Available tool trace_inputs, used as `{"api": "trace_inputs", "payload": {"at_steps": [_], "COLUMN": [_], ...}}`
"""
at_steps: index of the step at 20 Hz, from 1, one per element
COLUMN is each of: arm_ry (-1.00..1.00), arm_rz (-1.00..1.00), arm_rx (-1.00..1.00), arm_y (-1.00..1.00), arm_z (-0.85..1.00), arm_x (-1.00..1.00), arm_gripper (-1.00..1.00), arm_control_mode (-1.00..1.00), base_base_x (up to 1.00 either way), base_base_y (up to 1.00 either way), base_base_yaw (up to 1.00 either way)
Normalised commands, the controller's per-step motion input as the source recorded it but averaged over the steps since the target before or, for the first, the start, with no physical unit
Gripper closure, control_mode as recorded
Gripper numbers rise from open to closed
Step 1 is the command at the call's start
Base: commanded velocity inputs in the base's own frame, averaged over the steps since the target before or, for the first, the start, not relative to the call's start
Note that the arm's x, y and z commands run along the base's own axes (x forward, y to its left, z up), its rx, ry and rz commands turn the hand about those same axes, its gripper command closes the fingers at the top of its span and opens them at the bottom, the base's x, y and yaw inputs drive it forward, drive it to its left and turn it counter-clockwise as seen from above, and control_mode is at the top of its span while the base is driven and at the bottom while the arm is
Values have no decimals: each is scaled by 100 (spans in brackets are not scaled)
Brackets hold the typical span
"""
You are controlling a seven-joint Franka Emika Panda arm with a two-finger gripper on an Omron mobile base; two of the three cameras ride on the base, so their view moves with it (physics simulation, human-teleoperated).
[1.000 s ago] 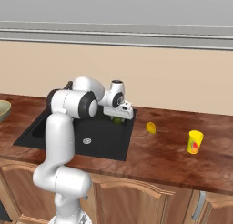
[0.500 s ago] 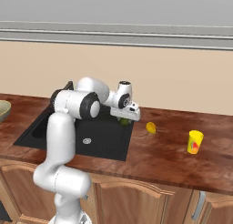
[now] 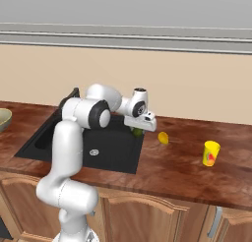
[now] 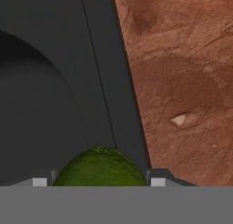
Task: Remove the lime and mango from the sink. Then move the bowl and cup from the counter to the sink for washing.
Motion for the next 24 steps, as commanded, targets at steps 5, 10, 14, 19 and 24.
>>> {"api": "trace_inputs", "payload": {"at_steps": [5,10,14,19,24], "arm_ry": [5,1,2,6,9], "arm_rz": [-3,-2,0,0,-1], "arm_rx": [0,0,0,0,1], "arm_y": [-36,-31,-30,-35,-34], "arm_z": [-2,5,12,1,-1], "arm_x": [0,-2,-9,-15,-19], "arm_gripper": [100,100,100,100,100], "arm_control_mode": [-100,-100,-100,-100,-100], "base_base_x": [0,0,0,0,0], "base_base_y": [0,0,0,0,0], "base_base_yaw": [0,0,0,0,0]}}
